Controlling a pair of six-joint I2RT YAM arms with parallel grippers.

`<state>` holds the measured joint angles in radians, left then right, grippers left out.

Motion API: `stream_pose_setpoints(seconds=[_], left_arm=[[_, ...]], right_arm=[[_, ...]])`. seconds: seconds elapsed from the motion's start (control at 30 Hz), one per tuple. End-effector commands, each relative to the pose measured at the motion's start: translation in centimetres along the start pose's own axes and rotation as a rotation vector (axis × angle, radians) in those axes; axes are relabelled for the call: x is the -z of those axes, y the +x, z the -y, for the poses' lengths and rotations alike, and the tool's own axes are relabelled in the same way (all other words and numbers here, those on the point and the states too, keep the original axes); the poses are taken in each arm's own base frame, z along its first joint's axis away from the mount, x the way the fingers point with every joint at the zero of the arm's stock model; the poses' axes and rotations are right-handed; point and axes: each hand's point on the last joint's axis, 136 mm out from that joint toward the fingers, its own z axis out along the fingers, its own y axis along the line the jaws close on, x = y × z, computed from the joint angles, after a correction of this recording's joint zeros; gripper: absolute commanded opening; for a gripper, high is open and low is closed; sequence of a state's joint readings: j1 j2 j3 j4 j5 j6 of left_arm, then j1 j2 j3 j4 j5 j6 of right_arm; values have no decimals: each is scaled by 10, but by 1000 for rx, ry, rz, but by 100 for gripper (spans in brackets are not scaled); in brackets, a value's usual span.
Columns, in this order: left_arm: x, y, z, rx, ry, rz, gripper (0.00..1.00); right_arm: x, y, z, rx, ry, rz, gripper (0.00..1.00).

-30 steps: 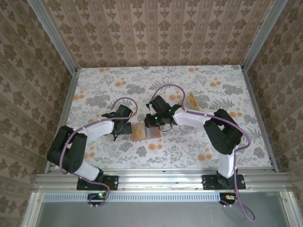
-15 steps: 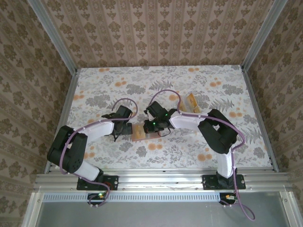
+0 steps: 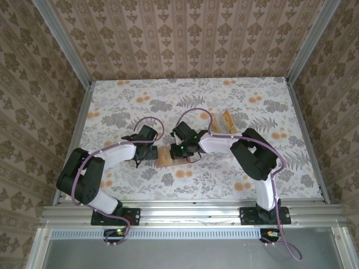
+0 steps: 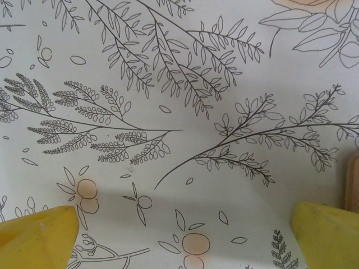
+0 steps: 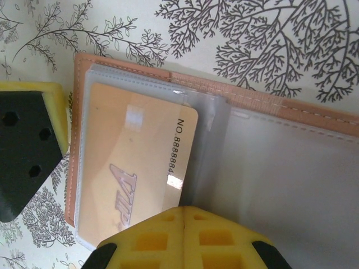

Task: Put the credit cards into the card holder
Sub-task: Insert the credit card into the card slot.

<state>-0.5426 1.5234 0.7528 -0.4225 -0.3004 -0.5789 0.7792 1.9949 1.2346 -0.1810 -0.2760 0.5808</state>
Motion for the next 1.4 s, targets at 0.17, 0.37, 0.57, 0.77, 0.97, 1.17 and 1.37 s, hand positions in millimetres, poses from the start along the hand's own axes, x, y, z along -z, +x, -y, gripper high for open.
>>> stream_pose_setpoints(seconds=[0.17, 0.37, 0.57, 0.77, 0.97, 1.17, 1.37], left_arm=[[-12, 16, 3, -34, 0, -42, 100], [-12, 18, 5, -37, 2, -44, 100], [-4, 10, 1, -31, -5, -24, 100], [17, -9, -10, 18, 14, 18, 100], [35, -22, -1, 32, 118, 37, 100], [44, -21, 38, 18, 361, 46, 100], [47, -23, 67, 54, 542, 74, 100]], right_arm=[[-10, -2, -11, -2, -18, -15, 2], [-15, 0, -15, 3, -25, -26, 1], [6, -10, -21, 26, -21, 3, 2], [50, -28, -15, 19, 12, 82, 21], [86, -30, 8, 3, 111, 139, 43], [96, -17, 44, -29, 224, 149, 63], [81, -1, 70, -63, 278, 118, 64]])
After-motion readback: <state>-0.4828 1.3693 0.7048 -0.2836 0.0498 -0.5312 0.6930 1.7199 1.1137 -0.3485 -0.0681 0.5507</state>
